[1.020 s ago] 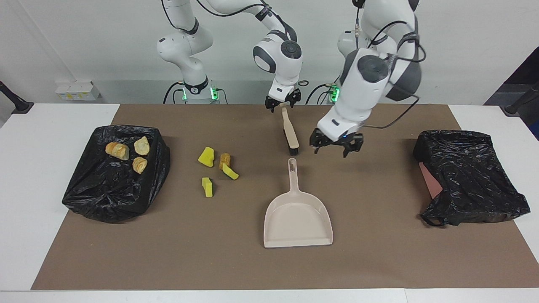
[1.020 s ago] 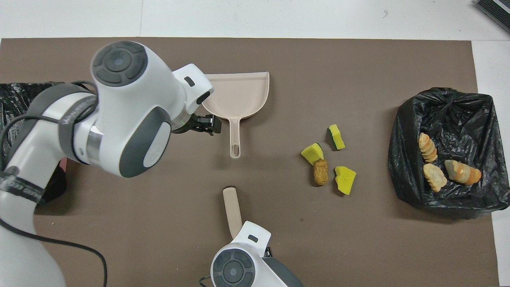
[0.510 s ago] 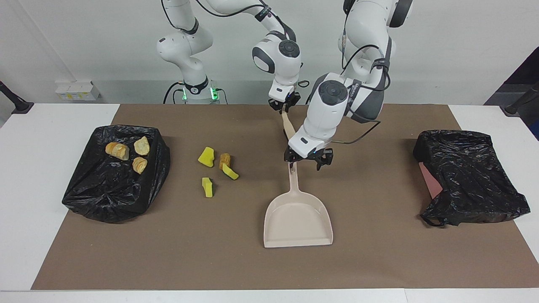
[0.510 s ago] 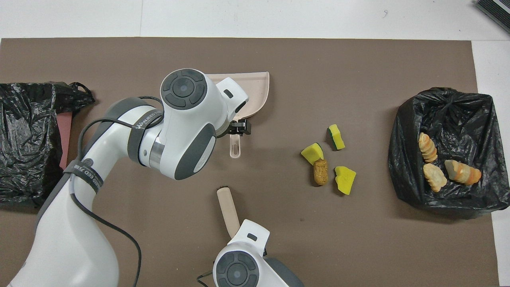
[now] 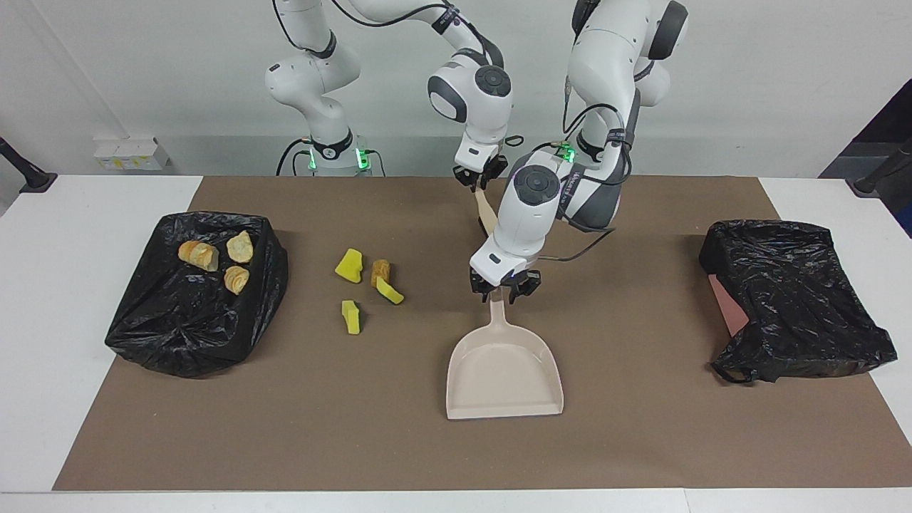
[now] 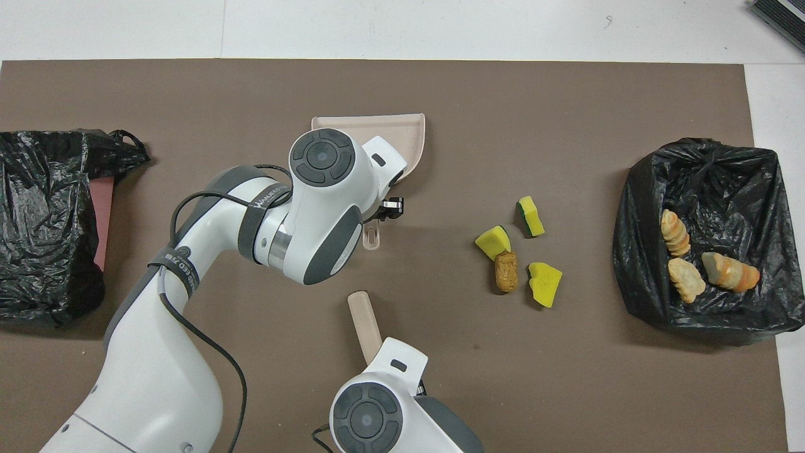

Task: Sweep and dump trash in bin
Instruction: 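Grasp the dustpan with the left gripper while the right gripper grasps the brush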

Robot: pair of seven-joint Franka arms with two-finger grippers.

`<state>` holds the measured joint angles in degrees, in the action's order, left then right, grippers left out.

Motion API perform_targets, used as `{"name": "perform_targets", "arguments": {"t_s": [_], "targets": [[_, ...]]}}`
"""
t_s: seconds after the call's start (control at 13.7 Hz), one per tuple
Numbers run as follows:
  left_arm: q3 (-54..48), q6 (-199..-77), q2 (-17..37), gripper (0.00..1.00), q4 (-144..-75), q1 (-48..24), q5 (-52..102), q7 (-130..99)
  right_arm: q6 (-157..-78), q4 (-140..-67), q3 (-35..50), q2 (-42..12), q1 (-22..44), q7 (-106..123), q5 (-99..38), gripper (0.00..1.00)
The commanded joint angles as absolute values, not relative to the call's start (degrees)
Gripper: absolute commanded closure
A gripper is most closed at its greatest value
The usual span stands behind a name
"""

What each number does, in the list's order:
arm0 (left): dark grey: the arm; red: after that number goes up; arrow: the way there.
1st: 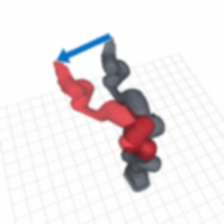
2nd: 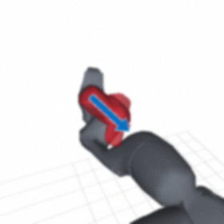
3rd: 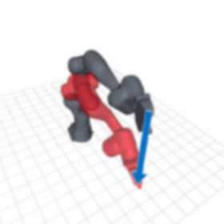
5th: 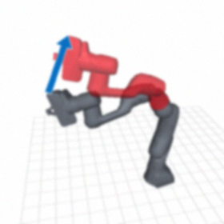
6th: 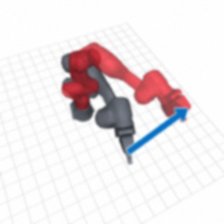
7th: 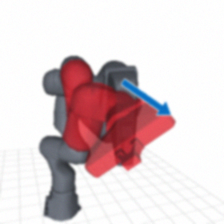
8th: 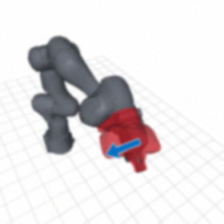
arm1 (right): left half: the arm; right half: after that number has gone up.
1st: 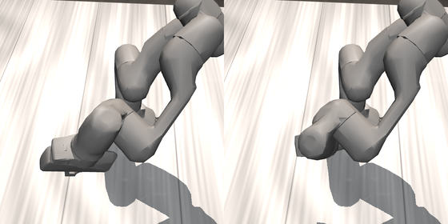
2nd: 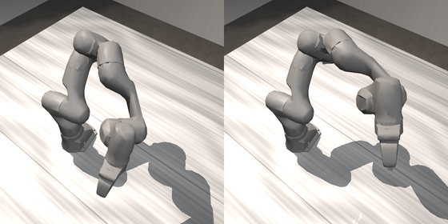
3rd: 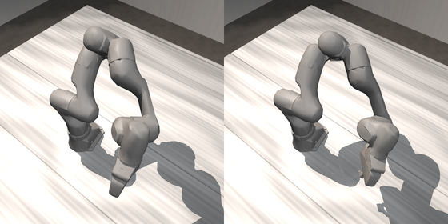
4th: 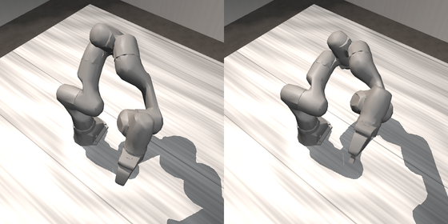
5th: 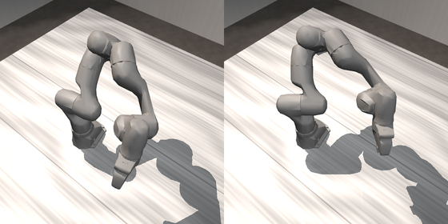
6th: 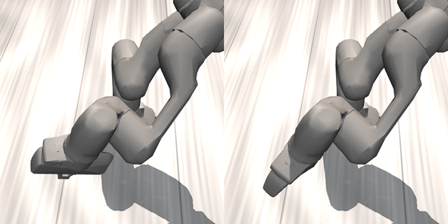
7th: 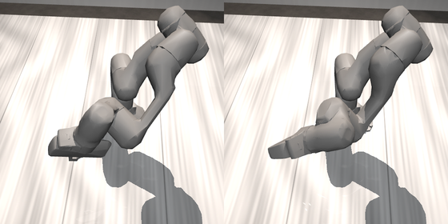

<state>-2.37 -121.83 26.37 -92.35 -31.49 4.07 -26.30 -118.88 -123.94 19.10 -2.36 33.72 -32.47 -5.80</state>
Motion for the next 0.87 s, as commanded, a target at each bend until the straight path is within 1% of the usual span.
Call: {"name": "perform_targets", "arguments": {"t_s": [0.0,0.15,0.29,0.36,0.51,0.66,0.8], "targets": [[-1.58,-123.22,25.84,1.0,-93.52,-32.17,4.39,-26.72,-115.94,-123.93,19.34,0.43,31.91,-30.85,-3.26,1.0],[-1.49,-122.44,25.05,1.0,-92.99,-31.38,4.22,-26.19,-114.53,-124.01,19.34,1.31,31.38,-30.85,-0.28,1.0],[-1.41,-120.86,22.95,1.0,-92.99,-30.41,3.78,-25.41,-112.77,-124.1,19.34,1.49,30.68,-30.94,5.25,1.0],[-1.23,-119.2,21.55,1.0,-93.16,-29.63,3.78,-22.7,-111.72,-124.01,19.34,1.58,30.24,-31.2,6.84,1.0],[-0.97,-114.11,19.0,1.0,-93.6,-27.87,3.78,-10.88,-109.96,-123.93,19.34,2.63,27.09,-30.59,10.35,1.0],[-1.05,-109.79,15.57,1.0,-95.53,-24.97,3.78,1.62,-108.81,-123.75,19.34,3.68,25.15,-27.96,12.38,1.0],[-1.05,-109.68,11.88,1.0,-100.78,-22.95,3.78,15.21,-108.9,-123.84,19.51,4.57,23.12,-26.37,12.57,1.0]]}}
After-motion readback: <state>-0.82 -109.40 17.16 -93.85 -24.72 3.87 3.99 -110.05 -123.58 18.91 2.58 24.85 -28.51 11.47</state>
